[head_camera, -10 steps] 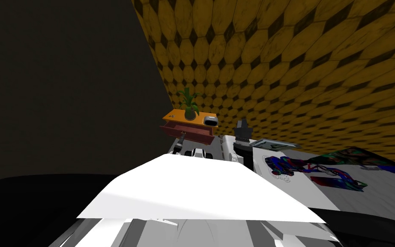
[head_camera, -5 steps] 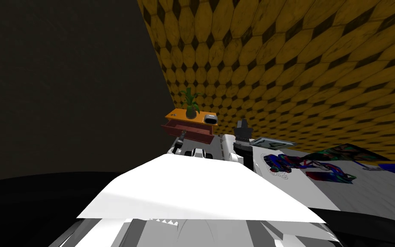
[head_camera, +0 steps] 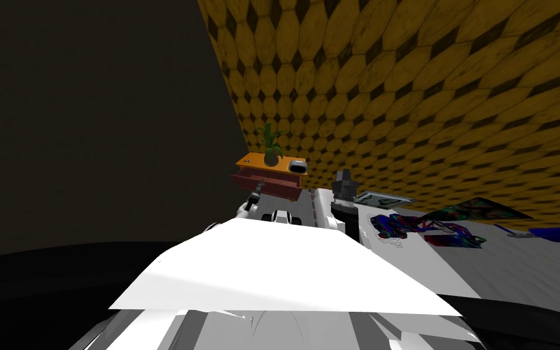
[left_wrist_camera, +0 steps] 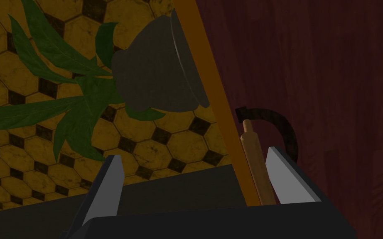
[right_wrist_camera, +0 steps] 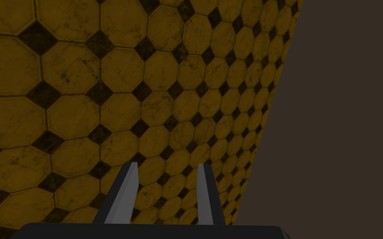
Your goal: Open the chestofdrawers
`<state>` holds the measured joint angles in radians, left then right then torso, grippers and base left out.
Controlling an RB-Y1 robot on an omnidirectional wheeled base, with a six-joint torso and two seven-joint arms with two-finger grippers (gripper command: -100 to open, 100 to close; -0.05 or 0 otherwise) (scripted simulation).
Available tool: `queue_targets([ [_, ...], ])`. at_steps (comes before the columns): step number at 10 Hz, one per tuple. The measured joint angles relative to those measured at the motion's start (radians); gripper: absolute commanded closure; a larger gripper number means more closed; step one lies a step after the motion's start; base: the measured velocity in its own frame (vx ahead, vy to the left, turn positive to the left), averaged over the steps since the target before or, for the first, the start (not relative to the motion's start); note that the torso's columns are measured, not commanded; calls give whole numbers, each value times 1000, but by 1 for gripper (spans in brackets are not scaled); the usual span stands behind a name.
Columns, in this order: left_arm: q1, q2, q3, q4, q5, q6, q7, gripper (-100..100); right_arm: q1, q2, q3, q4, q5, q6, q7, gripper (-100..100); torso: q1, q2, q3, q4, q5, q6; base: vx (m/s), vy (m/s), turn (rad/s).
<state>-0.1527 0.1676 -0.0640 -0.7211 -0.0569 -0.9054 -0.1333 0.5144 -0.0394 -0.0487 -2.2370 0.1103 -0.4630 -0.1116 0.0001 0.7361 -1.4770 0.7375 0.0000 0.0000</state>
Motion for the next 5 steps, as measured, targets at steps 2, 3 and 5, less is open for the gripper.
queue_targets([
  [2, -45, 7, 5, 30, 3, 16, 10, -100, 0, 0, 0, 0, 0, 0, 0, 0, -1, 4, 2, 3, -1, -1, -63, -6, -2],
  [3, -53, 10, 6, 32, 4, 23, 14, -100, 0, 0, 0, 0, 0, 0, 0, 0, -1, 5, 3, 4, -2, -1, -20, -2, 5],
  [5, -50, 13, 4, 0, 3, 57, 20, -100, 0, 0, 0, 0, 0, 0, 0, 0, -2, 7, 4, 7, -3, -1, -26, -5, -3],
])
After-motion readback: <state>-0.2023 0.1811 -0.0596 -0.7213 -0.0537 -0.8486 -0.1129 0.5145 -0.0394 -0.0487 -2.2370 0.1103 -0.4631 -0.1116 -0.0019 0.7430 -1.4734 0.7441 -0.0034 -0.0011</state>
